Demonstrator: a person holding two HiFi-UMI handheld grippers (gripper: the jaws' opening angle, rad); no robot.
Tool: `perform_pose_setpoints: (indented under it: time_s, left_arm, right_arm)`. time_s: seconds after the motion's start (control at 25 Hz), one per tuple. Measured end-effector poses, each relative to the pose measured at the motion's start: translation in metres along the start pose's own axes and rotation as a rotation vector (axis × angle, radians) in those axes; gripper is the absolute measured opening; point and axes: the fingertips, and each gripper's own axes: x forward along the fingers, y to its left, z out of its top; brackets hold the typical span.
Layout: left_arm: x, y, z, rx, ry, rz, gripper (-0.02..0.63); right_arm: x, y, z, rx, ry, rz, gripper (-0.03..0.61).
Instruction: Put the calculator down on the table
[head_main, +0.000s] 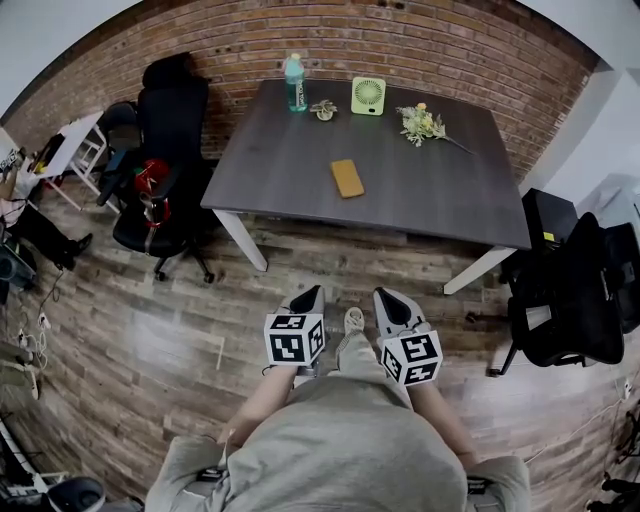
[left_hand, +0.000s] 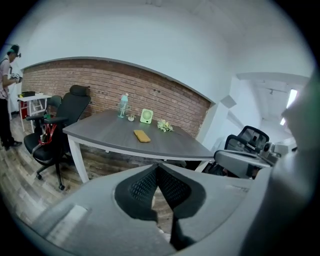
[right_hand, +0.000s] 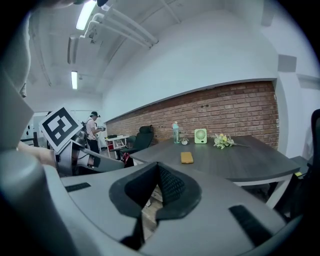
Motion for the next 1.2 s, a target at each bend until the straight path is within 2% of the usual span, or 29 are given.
perform_pose_setpoints:
  time_s: [1.2]
  left_arm:
    - [-0.0021, -0.0061, -0.0013, -0.023, -0.009, -0.049, 0.018]
  right_arm:
    - [-0.0044, 0.0042, 0.0014, 0.01, -0.009, -0.007, 0.002]
